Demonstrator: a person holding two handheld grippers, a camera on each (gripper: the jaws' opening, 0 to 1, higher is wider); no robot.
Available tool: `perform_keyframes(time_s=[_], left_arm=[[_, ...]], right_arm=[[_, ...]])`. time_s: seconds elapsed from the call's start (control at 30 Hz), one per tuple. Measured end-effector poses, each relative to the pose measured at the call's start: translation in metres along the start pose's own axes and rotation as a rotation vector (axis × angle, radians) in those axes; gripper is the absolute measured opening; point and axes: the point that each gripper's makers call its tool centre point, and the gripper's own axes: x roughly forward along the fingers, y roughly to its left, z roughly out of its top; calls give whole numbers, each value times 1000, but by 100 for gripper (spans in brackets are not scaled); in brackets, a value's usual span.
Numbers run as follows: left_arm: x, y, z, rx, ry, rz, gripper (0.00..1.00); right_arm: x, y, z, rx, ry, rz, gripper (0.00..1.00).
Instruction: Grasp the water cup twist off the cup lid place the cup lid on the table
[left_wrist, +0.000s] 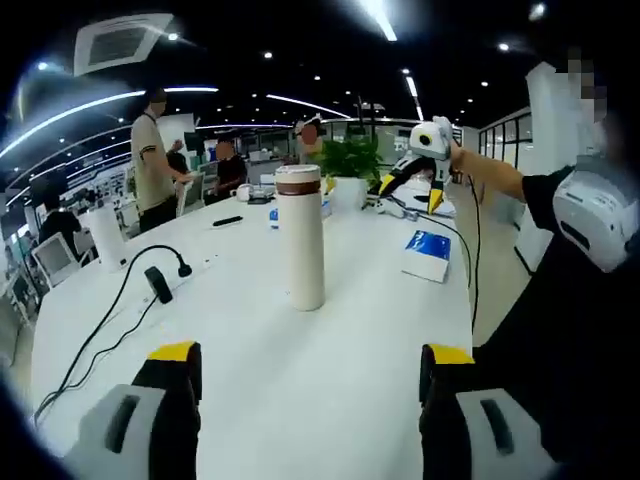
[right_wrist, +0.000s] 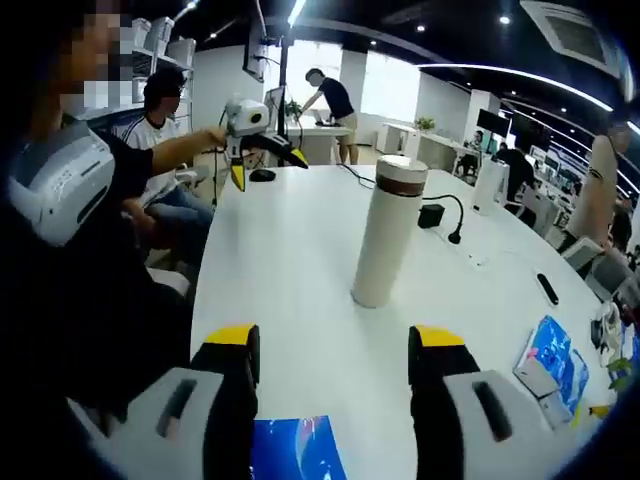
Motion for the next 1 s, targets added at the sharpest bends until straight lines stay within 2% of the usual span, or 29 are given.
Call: perform_keyframes(time_s=[0.7,1.0], left_arm=[[6,-2,-14,0,26,-9,90],[3,-3,-11,-6,15,-7,90]], right_arm=[[6,5,-4,-11,15,19,62],[5,5,-3,-13,10,15,62]])
